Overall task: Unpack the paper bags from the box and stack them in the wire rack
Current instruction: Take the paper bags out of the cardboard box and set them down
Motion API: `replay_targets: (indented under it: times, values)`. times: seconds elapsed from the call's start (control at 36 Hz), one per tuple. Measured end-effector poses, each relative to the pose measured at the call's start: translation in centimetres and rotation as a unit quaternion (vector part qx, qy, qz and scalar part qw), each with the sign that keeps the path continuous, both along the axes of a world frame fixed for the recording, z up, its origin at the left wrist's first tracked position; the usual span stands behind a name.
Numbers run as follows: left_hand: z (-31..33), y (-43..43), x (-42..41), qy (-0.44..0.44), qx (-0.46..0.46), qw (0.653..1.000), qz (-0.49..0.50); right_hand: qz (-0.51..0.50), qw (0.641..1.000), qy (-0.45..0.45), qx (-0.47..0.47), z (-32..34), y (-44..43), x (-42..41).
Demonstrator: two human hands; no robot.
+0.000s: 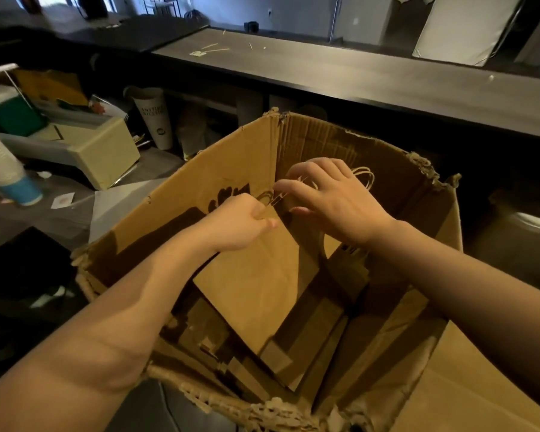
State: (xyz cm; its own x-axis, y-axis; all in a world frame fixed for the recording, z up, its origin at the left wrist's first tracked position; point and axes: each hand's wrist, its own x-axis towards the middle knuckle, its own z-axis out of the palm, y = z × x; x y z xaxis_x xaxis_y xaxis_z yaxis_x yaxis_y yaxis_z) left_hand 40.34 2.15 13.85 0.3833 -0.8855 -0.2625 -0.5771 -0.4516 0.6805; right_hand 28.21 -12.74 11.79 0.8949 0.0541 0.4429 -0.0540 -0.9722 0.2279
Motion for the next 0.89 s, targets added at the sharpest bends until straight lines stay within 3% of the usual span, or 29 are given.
replay_targets:
  times: [0.17, 0.33, 0.42, 0.58, 0.75, 0.89]
  values:
    - [0.9, 0.8, 0.4, 0.036, -0.070, 0.991, 0.110, -0.117, 0.989, 0.033, 0.079, 0.2, -0.1, -0.7]
    - [1.7, 2.6, 0.0, 0.113, -0.132, 0.952, 0.253, -0.246, 0.905, 0.076, 0.338, -0.3, -0.2, -0.7]
    - [2.3, 2.8, -1.2, 0.161, -0.143, 0.934, 0.286, -0.206, 0.847, 0.102, 0.480, 0.3, 0.0, -1.3]
    - [3.7, 2.1, -4.7, 0.215, -0.138, 0.916, 0.308, -0.120, 0.753, 0.069, 0.644, 2.6, 1.3, -3.9]
    - [5.5, 1.3, -8.7, 0.240, -0.166, 0.919, 0.264, -0.101, 0.704, -0.071, 0.700, 5.0, 1.1, -8.4]
    - [6.3, -0.2, -13.6, 0.261, -0.185, 0.919, 0.230, -0.052, 0.627, -0.140, 0.764, 6.1, -0.8, -13.5]
